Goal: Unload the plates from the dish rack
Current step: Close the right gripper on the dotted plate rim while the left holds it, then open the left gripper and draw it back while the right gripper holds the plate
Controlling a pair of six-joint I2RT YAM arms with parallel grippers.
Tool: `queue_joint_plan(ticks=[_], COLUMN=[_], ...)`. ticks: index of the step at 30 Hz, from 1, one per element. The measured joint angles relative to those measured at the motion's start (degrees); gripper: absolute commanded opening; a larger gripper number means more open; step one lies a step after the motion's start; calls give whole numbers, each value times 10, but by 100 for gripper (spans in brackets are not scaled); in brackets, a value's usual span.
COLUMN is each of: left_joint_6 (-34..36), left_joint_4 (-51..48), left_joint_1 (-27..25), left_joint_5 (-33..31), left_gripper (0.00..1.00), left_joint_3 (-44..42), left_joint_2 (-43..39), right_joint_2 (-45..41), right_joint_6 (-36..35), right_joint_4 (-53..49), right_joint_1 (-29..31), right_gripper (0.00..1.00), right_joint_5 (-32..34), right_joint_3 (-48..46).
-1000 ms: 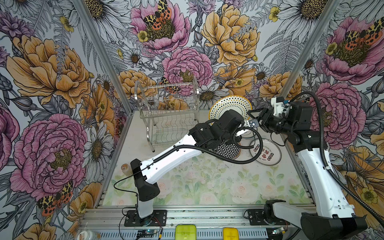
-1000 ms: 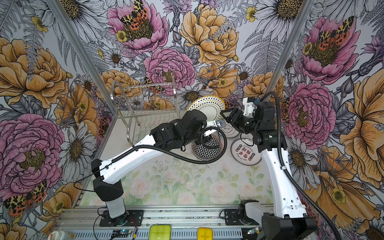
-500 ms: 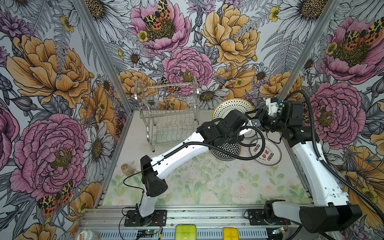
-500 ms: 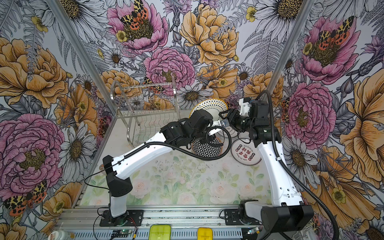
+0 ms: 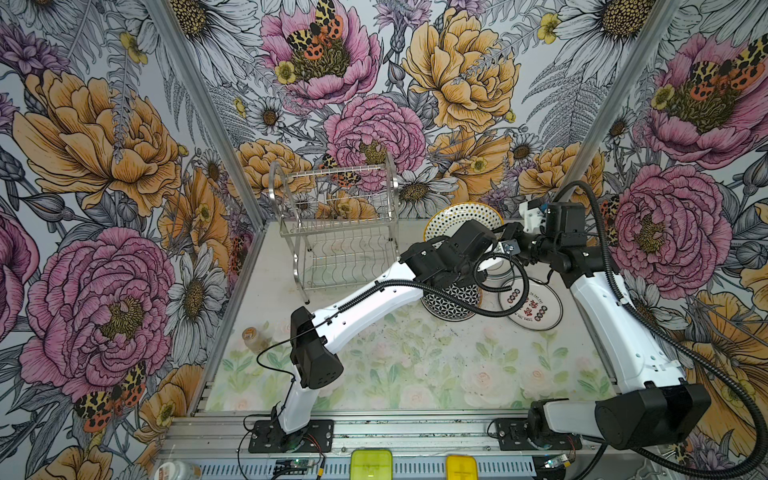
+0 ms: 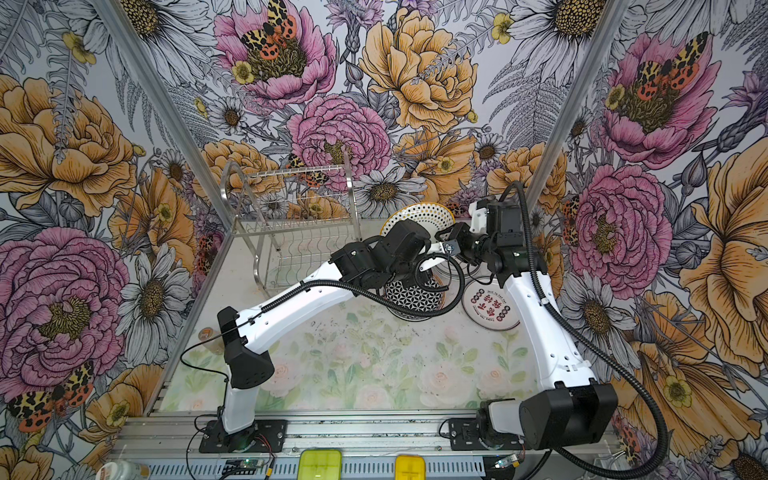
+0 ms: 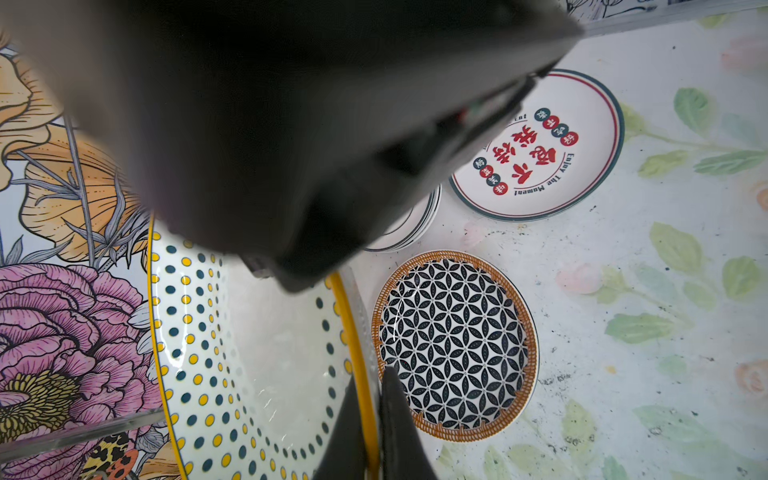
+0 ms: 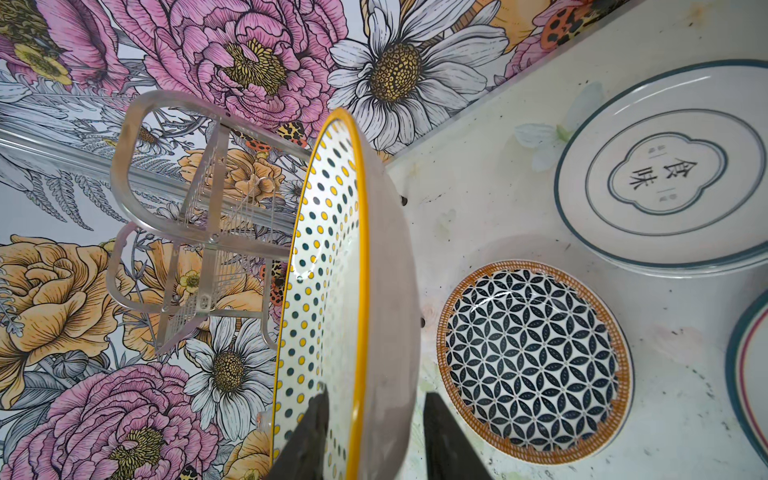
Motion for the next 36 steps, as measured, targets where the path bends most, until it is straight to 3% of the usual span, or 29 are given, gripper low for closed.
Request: queue_joint_plan(ticks=[7, 10, 20, 27, 36], left_joint_6=[17, 32, 38, 29, 20], left_joint_4=[-10, -10, -15, -11, 10], left_joint_1=[-1, -7, -12, -9, -7], left_joint_5=[-5, -12, -23, -22, -23], left_gripper=[0, 0, 0, 38, 54], left_joint_3=[15, 19, 22, 22, 22], left_joint_2=[26, 39, 56, 62, 62], right_joint_2=[13, 18, 21, 12, 2], right_joint_6=[26, 58, 74, 69, 69], right_joint_4=[3, 0, 23, 60, 85], right_joint_1=[-1, -1, -4, -5, -8], right_gripper=[16, 0, 0, 0, 0], right_joint_5=[20, 43, 50, 48, 56], right_joint_3=[-17, -28, -64, -101, -122])
